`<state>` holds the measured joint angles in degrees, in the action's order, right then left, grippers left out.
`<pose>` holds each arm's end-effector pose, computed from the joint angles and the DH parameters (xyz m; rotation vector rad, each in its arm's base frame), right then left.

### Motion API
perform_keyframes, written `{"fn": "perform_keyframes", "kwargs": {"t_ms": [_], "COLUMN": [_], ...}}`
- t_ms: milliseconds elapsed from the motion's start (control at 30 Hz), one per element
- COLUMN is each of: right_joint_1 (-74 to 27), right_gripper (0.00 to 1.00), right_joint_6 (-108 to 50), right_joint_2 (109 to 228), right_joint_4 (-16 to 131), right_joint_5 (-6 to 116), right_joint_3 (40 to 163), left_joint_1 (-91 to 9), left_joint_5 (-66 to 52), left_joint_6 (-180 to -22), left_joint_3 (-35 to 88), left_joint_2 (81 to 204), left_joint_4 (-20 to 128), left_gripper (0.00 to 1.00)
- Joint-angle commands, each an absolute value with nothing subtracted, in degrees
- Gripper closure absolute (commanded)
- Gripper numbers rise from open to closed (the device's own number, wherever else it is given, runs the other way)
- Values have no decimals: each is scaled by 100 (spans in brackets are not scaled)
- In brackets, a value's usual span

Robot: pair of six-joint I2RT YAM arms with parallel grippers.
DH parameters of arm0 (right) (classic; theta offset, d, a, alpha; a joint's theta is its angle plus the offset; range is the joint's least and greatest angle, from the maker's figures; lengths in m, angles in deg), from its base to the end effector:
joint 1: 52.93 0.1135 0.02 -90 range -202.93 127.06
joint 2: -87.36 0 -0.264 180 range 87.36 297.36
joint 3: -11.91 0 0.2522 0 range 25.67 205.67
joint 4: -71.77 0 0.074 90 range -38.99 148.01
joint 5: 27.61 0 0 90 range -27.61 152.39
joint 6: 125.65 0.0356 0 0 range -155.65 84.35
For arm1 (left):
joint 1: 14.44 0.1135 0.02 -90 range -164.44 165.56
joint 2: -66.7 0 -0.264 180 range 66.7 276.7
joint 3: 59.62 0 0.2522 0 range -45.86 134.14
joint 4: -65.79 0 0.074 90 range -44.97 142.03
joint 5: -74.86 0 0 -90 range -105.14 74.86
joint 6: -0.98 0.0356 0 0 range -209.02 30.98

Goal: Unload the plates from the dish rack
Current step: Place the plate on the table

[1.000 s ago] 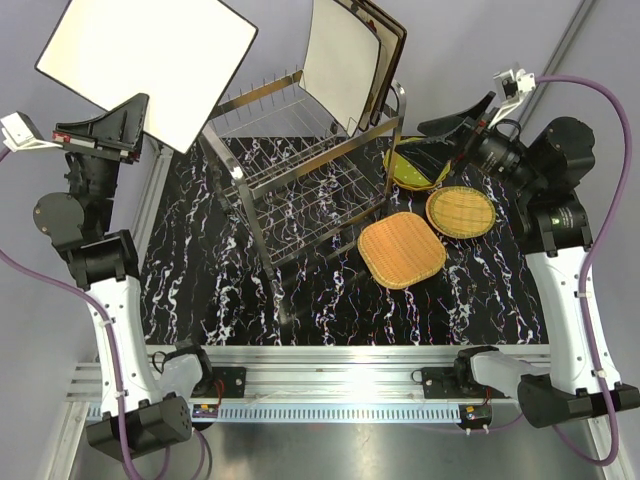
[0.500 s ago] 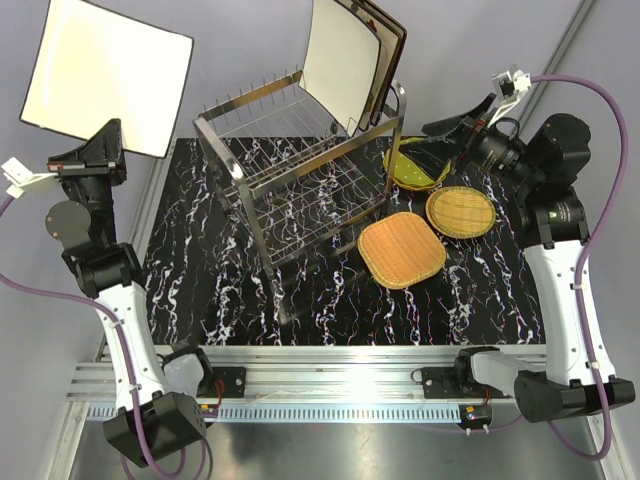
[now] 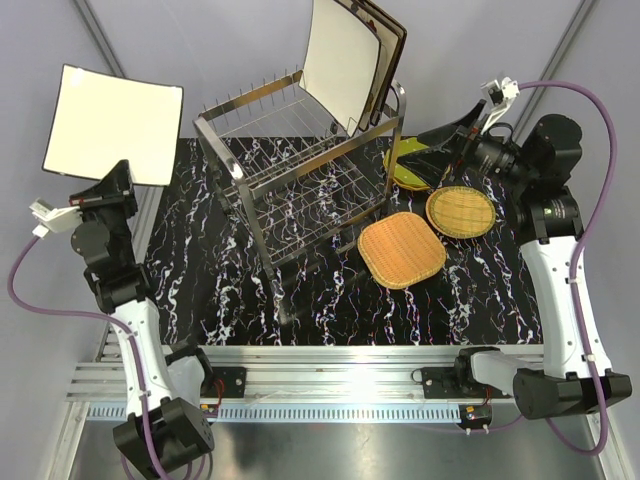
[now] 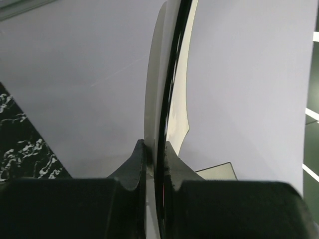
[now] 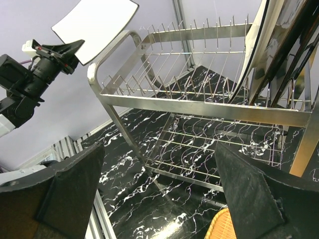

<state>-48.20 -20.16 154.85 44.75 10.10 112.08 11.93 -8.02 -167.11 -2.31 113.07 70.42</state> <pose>0.2234 0.0467 0.5030 -0.6220 1.4601 0.9447 0.1729 0.0808 0.3818 -0.9959 0.9111 -0.8479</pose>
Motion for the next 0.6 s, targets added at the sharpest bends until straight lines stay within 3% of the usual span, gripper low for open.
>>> {"fn": "perform_keyframes", "kwargs": {"t_ms": [0, 567], "right_joint_1": [-4898, -4977], "right_gripper": [0, 0], "right_joint_6": [-2238, -2150], "right_joint_2": [15539, 15601], "right_joint_4": [4413, 4465], "right_joint_5": [772, 693], "right_joint_3": [11259, 11127], "left_joint_1": [1227, 1254], "left_joint_5": [-1320, -1821], "left_joint_6": [-16611, -16399], "left_joint_3": [-305, -1782], "left_joint_2": [10890, 10599], "left_joint_4": [8376, 7919], "left_gripper": [100, 100]}}
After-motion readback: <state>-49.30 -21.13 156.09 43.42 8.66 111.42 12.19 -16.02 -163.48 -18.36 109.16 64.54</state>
